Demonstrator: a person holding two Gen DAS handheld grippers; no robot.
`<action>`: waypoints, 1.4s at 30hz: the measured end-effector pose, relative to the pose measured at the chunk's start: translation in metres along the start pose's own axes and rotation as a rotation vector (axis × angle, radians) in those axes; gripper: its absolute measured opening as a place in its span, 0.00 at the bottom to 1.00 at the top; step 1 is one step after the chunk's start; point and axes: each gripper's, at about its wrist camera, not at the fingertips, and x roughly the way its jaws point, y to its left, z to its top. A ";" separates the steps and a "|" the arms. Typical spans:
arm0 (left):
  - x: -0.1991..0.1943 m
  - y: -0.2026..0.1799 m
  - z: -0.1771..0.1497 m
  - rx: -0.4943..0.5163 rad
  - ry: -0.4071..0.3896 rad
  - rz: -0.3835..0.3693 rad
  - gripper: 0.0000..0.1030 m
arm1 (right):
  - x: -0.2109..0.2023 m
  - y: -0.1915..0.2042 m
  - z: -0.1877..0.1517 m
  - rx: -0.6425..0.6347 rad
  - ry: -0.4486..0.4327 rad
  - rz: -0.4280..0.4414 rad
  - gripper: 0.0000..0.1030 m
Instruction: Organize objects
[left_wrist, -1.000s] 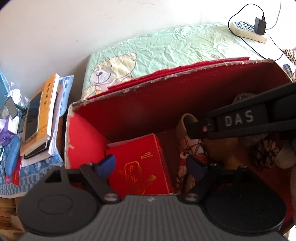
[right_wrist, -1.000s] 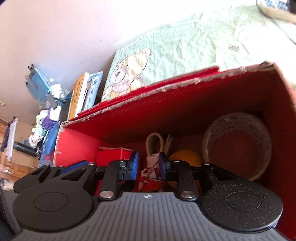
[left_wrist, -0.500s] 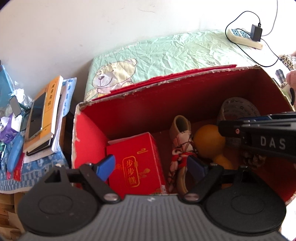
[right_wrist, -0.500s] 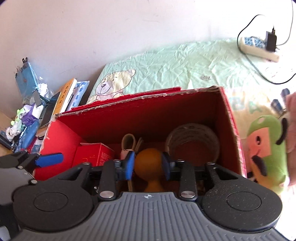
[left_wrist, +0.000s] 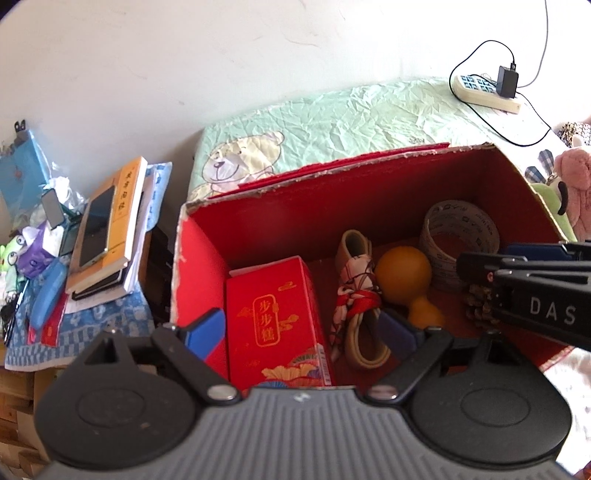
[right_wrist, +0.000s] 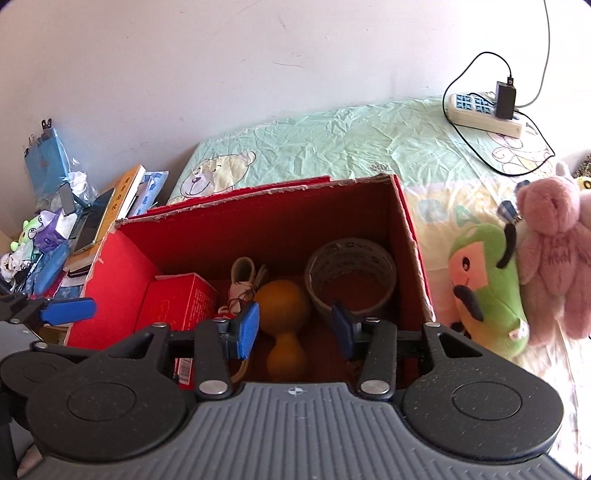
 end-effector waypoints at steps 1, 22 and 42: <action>-0.003 0.000 -0.001 -0.001 -0.003 0.004 0.89 | -0.002 0.000 -0.001 0.003 0.000 -0.001 0.45; -0.043 -0.015 -0.023 -0.065 -0.027 0.041 0.91 | -0.048 -0.006 -0.023 -0.035 -0.064 0.016 0.45; -0.070 -0.043 -0.037 -0.214 0.014 0.139 0.96 | -0.071 -0.036 -0.027 -0.122 -0.046 0.167 0.45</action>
